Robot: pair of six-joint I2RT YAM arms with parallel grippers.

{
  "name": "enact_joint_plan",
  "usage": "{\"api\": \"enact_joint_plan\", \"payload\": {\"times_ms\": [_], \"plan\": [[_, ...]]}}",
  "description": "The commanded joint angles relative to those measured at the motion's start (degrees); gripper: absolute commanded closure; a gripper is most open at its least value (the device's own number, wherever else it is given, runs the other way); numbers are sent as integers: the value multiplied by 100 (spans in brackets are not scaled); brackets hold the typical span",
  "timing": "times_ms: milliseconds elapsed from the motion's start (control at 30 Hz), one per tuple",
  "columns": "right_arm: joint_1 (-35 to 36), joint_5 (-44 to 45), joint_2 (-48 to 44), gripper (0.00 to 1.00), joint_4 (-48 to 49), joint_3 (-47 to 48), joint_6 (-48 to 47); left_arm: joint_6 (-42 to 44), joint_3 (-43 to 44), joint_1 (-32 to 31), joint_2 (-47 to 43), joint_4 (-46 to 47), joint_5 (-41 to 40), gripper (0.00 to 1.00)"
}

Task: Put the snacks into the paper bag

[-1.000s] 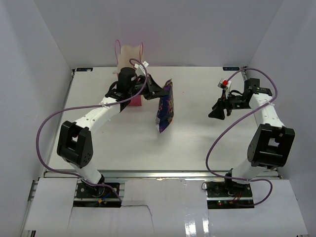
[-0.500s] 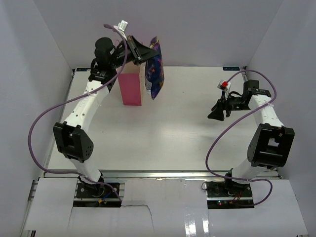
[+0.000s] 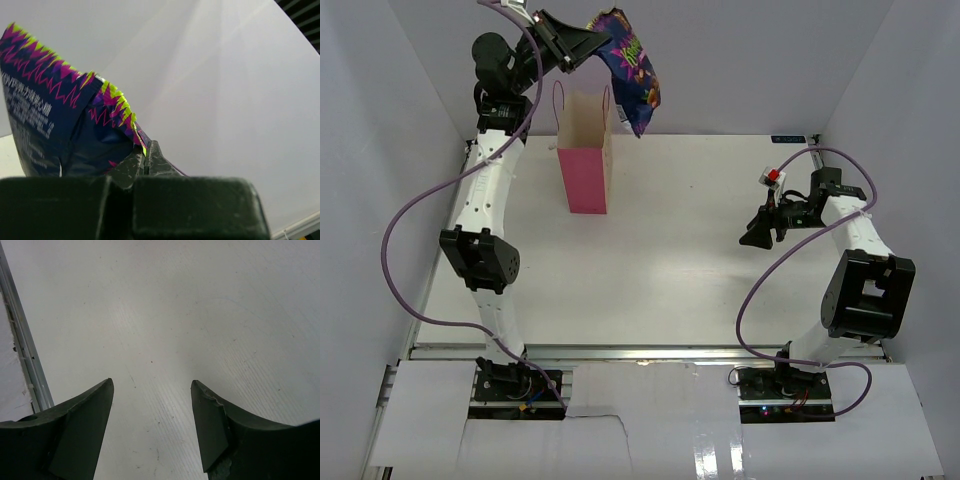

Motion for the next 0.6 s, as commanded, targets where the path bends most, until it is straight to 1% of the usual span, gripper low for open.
{"api": "enact_joint_plan", "payload": {"times_ms": [0,167,400,500,533,567], "plan": [[-4,-93,-80,30,95,-15,18,-263,311,459,-358,877,-389,100],[-4,-119,-28,30,104,29,54,-667,707,670,-59,1114,-310,100],[-4,-102,8,30,139,-32,71,-852,690,872,-93,1317,-284,100],[-4,-93,34,30,157,-32,71,-844,506,926,-129,1326,-249,100],[-4,-101,25,30,157,-32,71,-783,444,1117,-129,1317,-222,100],[-4,-101,34,30,157,-32,71,-773,374,1136,-120,1317,-179,100]]}}
